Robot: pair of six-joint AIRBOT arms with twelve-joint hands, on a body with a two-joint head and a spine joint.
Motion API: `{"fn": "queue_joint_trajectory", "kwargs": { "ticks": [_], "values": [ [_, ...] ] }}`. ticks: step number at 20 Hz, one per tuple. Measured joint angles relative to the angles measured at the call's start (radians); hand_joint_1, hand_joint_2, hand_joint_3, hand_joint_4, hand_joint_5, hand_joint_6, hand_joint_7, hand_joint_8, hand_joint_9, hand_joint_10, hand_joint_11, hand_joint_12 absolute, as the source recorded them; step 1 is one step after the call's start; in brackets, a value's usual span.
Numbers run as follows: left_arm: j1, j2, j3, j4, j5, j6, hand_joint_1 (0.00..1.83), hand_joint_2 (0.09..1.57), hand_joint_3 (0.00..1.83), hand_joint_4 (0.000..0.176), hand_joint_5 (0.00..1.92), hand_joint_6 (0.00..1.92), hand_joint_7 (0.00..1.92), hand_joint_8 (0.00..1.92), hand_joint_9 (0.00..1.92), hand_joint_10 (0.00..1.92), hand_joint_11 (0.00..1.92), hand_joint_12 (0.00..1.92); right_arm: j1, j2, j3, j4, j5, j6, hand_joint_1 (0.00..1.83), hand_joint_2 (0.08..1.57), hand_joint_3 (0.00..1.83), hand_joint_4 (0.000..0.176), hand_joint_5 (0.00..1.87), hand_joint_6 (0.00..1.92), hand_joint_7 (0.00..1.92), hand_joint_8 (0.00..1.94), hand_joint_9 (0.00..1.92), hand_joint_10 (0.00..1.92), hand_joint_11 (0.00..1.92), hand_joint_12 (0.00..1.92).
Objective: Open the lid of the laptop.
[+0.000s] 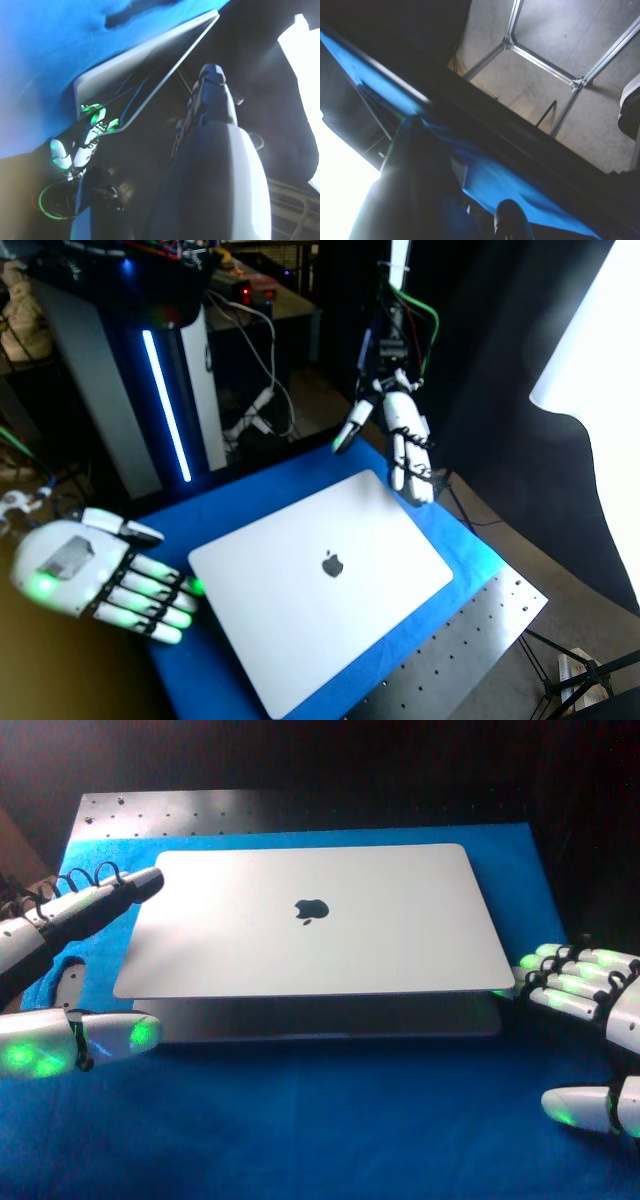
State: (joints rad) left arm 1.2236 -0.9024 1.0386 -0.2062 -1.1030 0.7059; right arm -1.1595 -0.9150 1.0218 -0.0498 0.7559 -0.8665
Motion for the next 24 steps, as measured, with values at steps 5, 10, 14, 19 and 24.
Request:
{"fn": "queue_joint_trajectory", "kwargs": {
  "ticks": [5, 10, 14, 19, 24],
  "values": [
    [0.000, -0.010, 0.002, -0.003, 0.000, -0.002, 0.47, 1.01, 0.00, 0.176, 0.00, 0.00, 0.00, 0.00, 0.00, 0.00, 0.00, 0.00, 0.031, -0.005, 0.000, -0.016, -0.012, 0.000, 0.00, 1.30, 0.00, 0.000, 0.01, 0.00, 0.00, 0.00, 0.00, 0.00, 0.00, 0.00],
    [-0.001, -0.014, 0.002, -0.005, -0.003, -0.003, 0.46, 1.00, 0.00, 0.176, 0.00, 0.00, 0.00, 0.00, 0.00, 0.00, 0.01, 0.00, 0.069, -0.024, 0.000, -0.084, -0.015, 0.039, 0.00, 1.29, 0.00, 0.000, 0.01, 0.00, 0.00, 0.00, 0.00, 0.00, 0.00, 0.00],
    [-0.001, -0.018, 0.006, -0.007, -0.001, -0.010, 0.48, 1.00, 0.00, 0.176, 0.00, 0.00, 0.01, 0.00, 0.00, 0.00, 0.01, 0.00, 0.092, -0.014, 0.013, -0.082, -0.028, 0.039, 0.00, 1.29, 0.00, 0.000, 0.02, 0.01, 0.01, 0.00, 0.00, 0.00, 0.01, 0.00],
    [-0.001, -0.024, 0.013, -0.015, -0.002, -0.014, 0.53, 1.00, 0.00, 0.176, 0.00, 0.00, 0.00, 0.00, 0.00, 0.00, 0.00, 0.00, 0.097, -0.034, 0.013, -0.077, -0.021, 0.039, 0.00, 1.29, 0.00, 0.000, 0.00, 0.00, 0.00, 0.00, 0.00, 0.00, 0.00, 0.00],
    [-0.001, -0.029, 0.013, -0.012, -0.001, -0.015, 0.60, 1.00, 0.00, 0.176, 0.00, 0.00, 0.00, 0.00, 0.00, 0.00, 0.00, 0.00, 0.122, -0.066, 0.028, -0.082, -0.021, 0.039, 0.00, 1.28, 0.00, 0.000, 0.01, 0.00, 0.00, 0.00, 0.00, 0.00, 0.00, 0.00]
  ]
}}
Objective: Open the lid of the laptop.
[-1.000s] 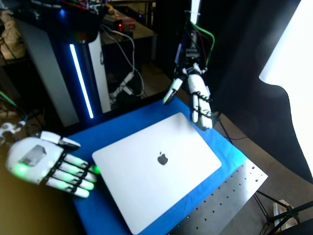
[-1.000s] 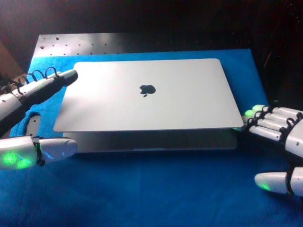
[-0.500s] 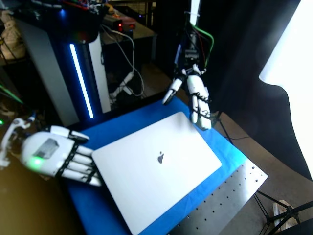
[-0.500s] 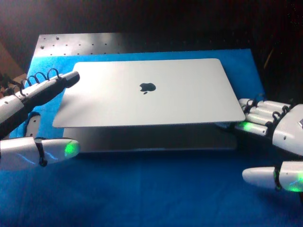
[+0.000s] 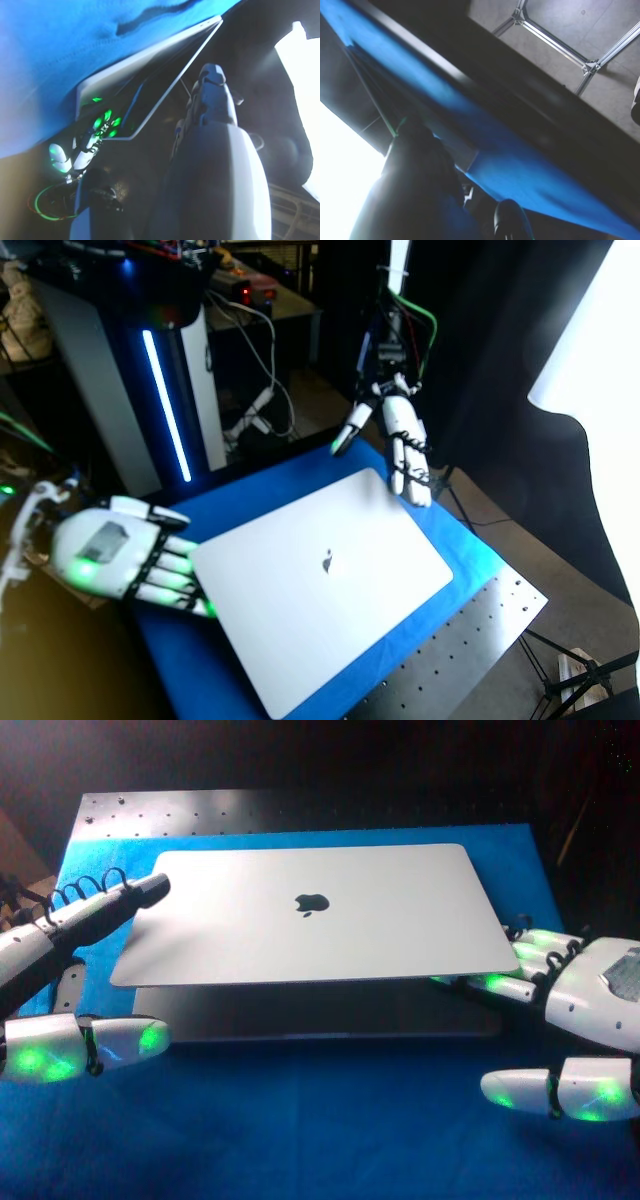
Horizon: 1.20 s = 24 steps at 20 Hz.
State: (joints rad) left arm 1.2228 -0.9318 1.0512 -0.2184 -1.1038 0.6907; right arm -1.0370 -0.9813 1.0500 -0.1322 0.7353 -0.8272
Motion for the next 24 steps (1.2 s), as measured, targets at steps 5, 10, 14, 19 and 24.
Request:
{"fn": "queue_joint_trajectory", "kwargs": {
  "ticks": [5, 10, 14, 19, 24],
  "values": [
    [0.000, -0.002, 0.007, -0.005, -0.004, -0.002, 0.61, 1.00, 0.00, 0.176, 0.02, 0.00, 0.01, 0.00, 0.01, 0.00, 0.00, 0.00, 0.000, -0.017, 0.010, 0.000, -0.001, 0.000, 0.00, 1.29, 0.00, 0.000, 0.01, 0.00, 0.00, 0.00, 0.00, 0.00, 0.02, 0.01],
    [-0.008, -0.023, 0.019, -0.008, 0.001, -0.003, 0.72, 0.97, 0.00, 0.176, 0.00, 0.00, 0.01, 0.00, 0.00, 0.00, 0.00, 0.00, 0.002, -0.057, 0.032, 0.007, -0.012, 0.000, 0.00, 1.31, 0.01, 0.000, 0.01, 0.00, 0.00, 0.00, 0.00, 0.00, 0.00, 0.00],
    [-0.082, -0.066, 0.068, 0.002, 0.026, -0.006, 0.81, 0.93, 0.00, 0.176, 0.00, 0.00, 0.00, 0.00, 0.00, 0.00, 0.00, 0.00, 0.006, -0.070, 0.045, 0.001, -0.018, -0.001, 0.00, 1.30, 0.00, 0.000, 0.00, 0.00, 0.00, 0.00, 0.00, 0.00, 0.00, 0.00],
    [-0.162, -0.138, 0.124, 0.044, 0.104, -0.002, 0.87, 0.91, 0.00, 0.176, 0.00, 0.00, 0.00, 0.00, 0.00, 0.00, 0.00, 0.00, 0.012, -0.082, 0.056, -0.002, -0.021, -0.001, 0.00, 1.31, 0.00, 0.000, 0.01, 0.00, 0.00, 0.00, 0.00, 0.00, 0.02, 0.01],
    [-0.248, -0.179, 0.162, 0.059, 0.212, 0.055, 0.82, 0.97, 0.01, 0.176, 0.00, 0.00, 0.00, 0.00, 0.00, 0.00, 0.00, 0.00, 0.012, -0.085, 0.062, 0.008, -0.018, 0.000, 0.00, 1.30, 0.00, 0.000, 0.03, 0.01, 0.01, 0.00, 0.00, 0.00, 0.01, 0.00]
  ]
}}
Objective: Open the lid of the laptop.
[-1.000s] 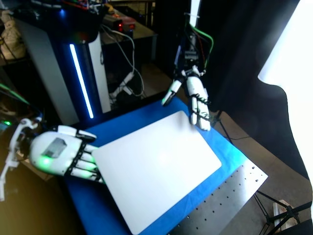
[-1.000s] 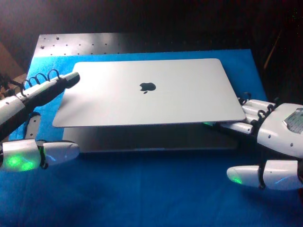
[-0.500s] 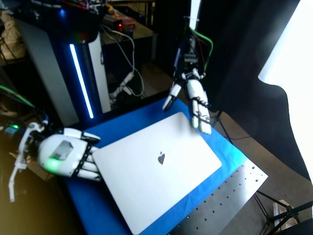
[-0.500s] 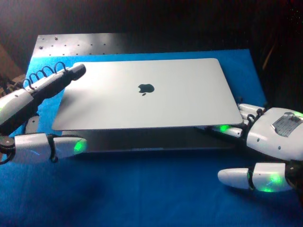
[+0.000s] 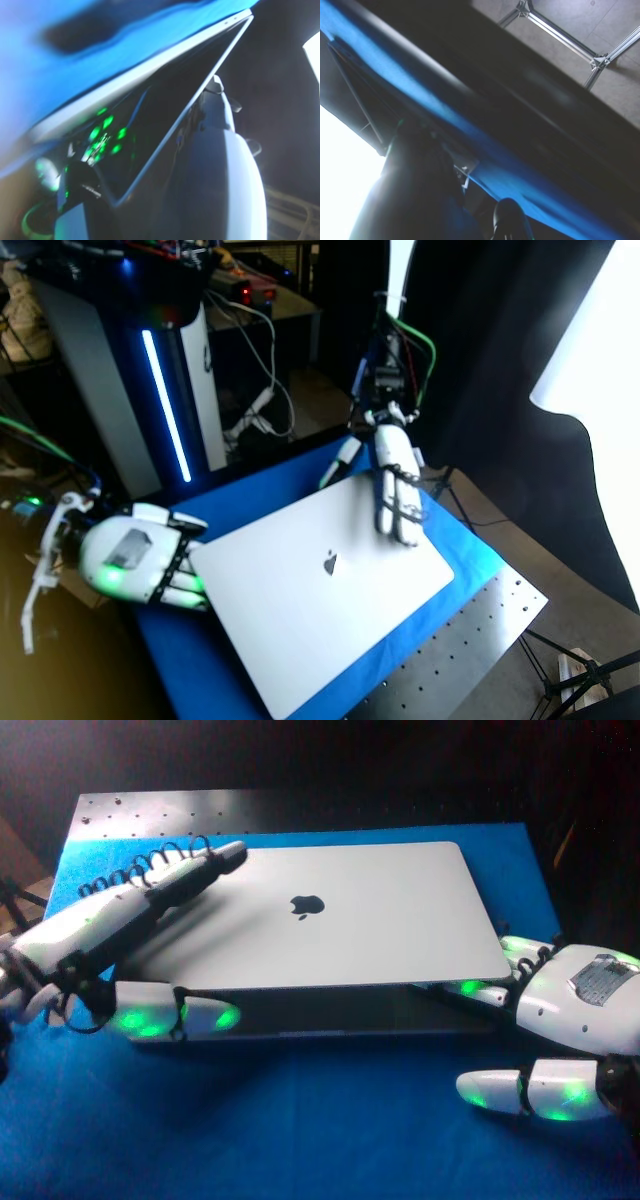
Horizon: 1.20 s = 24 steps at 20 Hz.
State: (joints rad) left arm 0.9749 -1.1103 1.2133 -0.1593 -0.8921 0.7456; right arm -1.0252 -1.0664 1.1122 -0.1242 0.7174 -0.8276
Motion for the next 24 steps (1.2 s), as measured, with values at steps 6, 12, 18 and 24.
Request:
{"fn": "queue_joint_trajectory", "kwargs": {
  "ticks": [6, 12, 18, 24],
  "values": [
    [-0.080, -0.029, 0.038, 0.066, 0.064, 0.005, 0.97, 0.98, 0.01, 0.176, 0.00, 0.00, 0.00, 0.00, 0.00, 0.00, 0.00, 0.00, 0.000, 0.000, 0.000, 0.004, -0.001, 0.003, 0.00, 1.29, 0.00, 0.000, 0.02, 0.00, 0.01, 0.00, 0.00, 0.00, 0.00, 0.00],
    [-0.251, -0.054, 0.107, 0.154, 0.159, 0.026, 0.88, 1.00, 0.00, 0.176, 0.00, 0.00, 0.00, 0.00, 0.00, 0.00, 0.00, 0.00, 0.001, -0.004, 0.000, 0.008, 0.000, 0.006, 0.00, 1.30, 0.00, 0.000, 0.02, 0.00, 0.00, 0.00, 0.00, 0.00, 0.01, 0.01],
    [-0.402, -0.053, 0.146, 0.314, 0.298, 0.027, 0.89, 1.01, 0.00, 0.176, 0.00, 0.00, 0.00, 0.00, 0.00, 0.00, 0.00, 0.00, 0.001, -0.007, 0.002, -0.005, 0.002, 0.016, 0.00, 1.30, 0.00, 0.000, 0.02, 0.00, 0.00, 0.00, 0.00, 0.00, 0.04, 0.02],
    [-0.473, -0.092, 0.219, 0.304, 0.337, 0.028, 0.85, 1.00, 0.00, 0.176, 0.00, 0.00, 0.00, 0.00, 0.00, 0.00, 0.00, 0.00, 0.001, -0.007, 0.002, -0.015, 0.003, 0.021, 0.00, 1.28, 0.00, 0.000, 0.04, 0.00, 0.03, 0.01, 0.00, 0.00, 0.02, 0.01]
  ]
}}
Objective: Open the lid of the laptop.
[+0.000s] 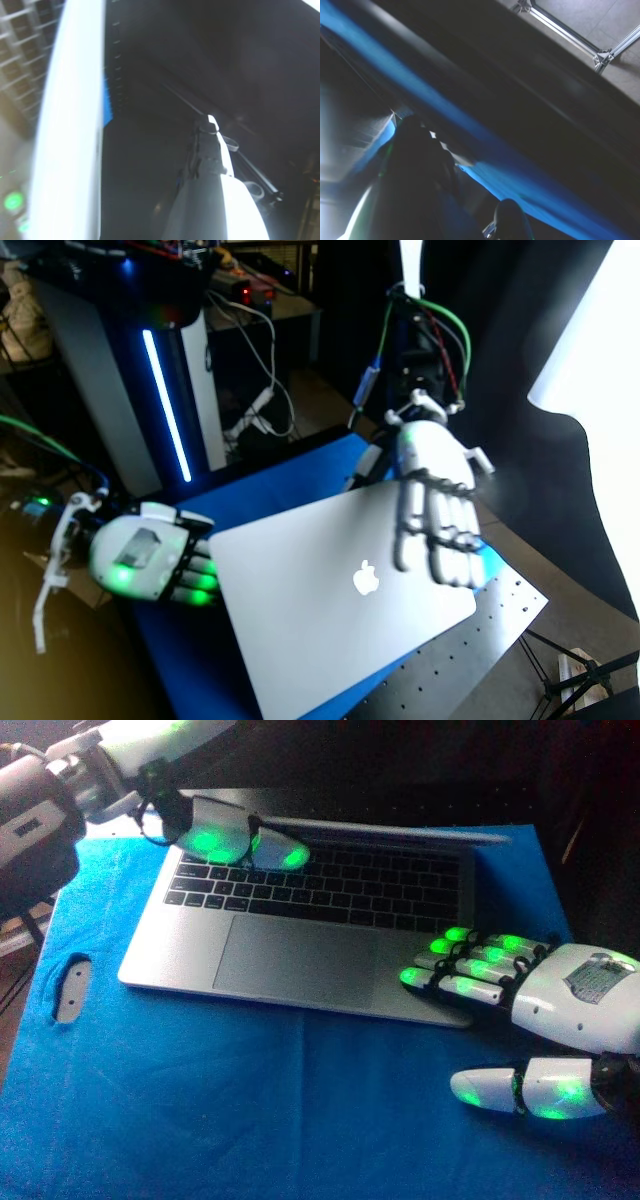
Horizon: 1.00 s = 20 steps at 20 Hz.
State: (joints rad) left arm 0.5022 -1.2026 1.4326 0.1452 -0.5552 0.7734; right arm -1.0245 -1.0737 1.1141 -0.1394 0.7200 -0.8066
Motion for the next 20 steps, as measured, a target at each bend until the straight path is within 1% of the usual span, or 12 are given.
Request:
{"fn": "queue_joint_trajectory", "kwargs": {
  "ticks": [1, 3, 5, 7, 9, 11, 14, 18, 20],
  "values": [
    [-0.002, -0.009, 0.008, -0.010, 0.002, -0.006, 0.83, 1.02, 0.01, 0.176, 0.00, 0.00, 0.00, 0.00, 0.00, 0.00, 0.00, 0.00, 0.000, 0.000, 0.000, -0.002, 0.000, 0.003, 0.00, 1.28, 0.00, 0.000, 0.03, 0.00, 0.02, 0.00, 0.00, 0.00, 0.02, 0.01],
    [-0.017, -0.029, 0.036, -0.014, 0.006, -0.010, 0.84, 1.01, 0.00, 0.176, 0.00, 0.00, 0.00, 0.00, 0.00, 0.00, 0.00, 0.00, 0.000, 0.000, 0.002, -0.005, 0.000, 0.009, 0.00, 1.31, 0.01, 0.000, 0.03, 0.00, 0.01, 0.00, 0.00, 0.00, 0.02, 0.01],
    [-0.044, -0.056, 0.077, -0.026, 0.010, -0.009, 0.79, 1.01, 0.00, 0.176, 0.00, 0.00, 0.00, 0.00, 0.00, 0.00, 0.00, 0.00, 0.000, 0.000, 0.003, -0.012, 0.000, 0.019, 0.00, 1.30, 0.00, 0.000, 0.05, 0.01, 0.03, 0.00, 0.00, 0.00, 0.02, 0.01],
    [-0.064, -0.080, 0.113, -0.028, 0.019, -0.006, 0.79, 0.99, 0.00, 0.176, 0.00, 0.00, 0.00, 0.00, 0.00, 0.00, 0.00, 0.00, 0.000, 0.001, 0.004, -0.017, -0.001, 0.021, 0.00, 1.29, 0.00, 0.000, 0.04, 0.00, 0.03, 0.00, 0.00, 0.00, 0.02, 0.01],
    [-0.103, -0.116, 0.165, -0.030, 0.053, -0.003, 0.80, 0.97, 0.00, 0.176, 0.00, 0.00, 0.00, 0.00, 0.00, 0.00, 0.00, 0.00, 0.000, 0.003, 0.004, -0.023, -0.002, 0.022, 0.00, 1.31, 0.01, 0.000, 0.05, 0.00, 0.04, 0.00, 0.01, 0.00, 0.05, 0.02],
    [-0.132, -0.145, 0.209, -0.029, 0.084, -0.002, 0.85, 0.96, 0.00, 0.176, 0.00, 0.00, 0.00, 0.00, 0.00, 0.00, 0.00, 0.00, 0.000, 0.003, 0.006, -0.031, -0.004, 0.027, 0.00, 1.31, 0.00, 0.000, 0.03, 0.00, 0.02, 0.00, 0.01, 0.00, 0.04, 0.02],
    [-0.185, -0.210, 0.305, -0.024, 0.159, -0.002, 0.91, 0.97, 0.00, 0.176, 0.00, 0.00, 0.00, 0.00, 0.00, 0.00, 0.00, 0.00, 0.000, 0.006, 0.010, -0.051, -0.008, 0.041, 0.00, 1.29, 0.00, 0.000, 0.05, 0.01, 0.03, 0.00, 0.02, 0.00, 0.05, 0.02],
    [-0.240, -0.273, 0.408, -0.005, 0.250, 0.003, 0.88, 0.96, 0.00, 0.176, 0.00, 0.00, 0.00, 0.00, 0.00, 0.00, 0.00, 0.00, 0.000, 0.005, 0.012, -0.065, -0.009, 0.044, 0.00, 1.34, 0.01, 0.000, 0.03, 0.00, 0.00, 0.00, 0.00, 0.00, 0.02, 0.02],
    [-0.254, -0.281, 0.427, 0.008, 0.276, 0.005, 0.85, 0.97, 0.00, 0.176, 0.00, 0.00, 0.00, 0.00, 0.00, 0.00, 0.00, 0.00, 0.000, 0.003, 0.012, -0.075, -0.010, 0.047, 0.00, 1.33, 0.01, 0.000, 0.03, 0.00, 0.00, 0.00, 0.00, 0.00, 0.01, 0.01]
  ]
}}
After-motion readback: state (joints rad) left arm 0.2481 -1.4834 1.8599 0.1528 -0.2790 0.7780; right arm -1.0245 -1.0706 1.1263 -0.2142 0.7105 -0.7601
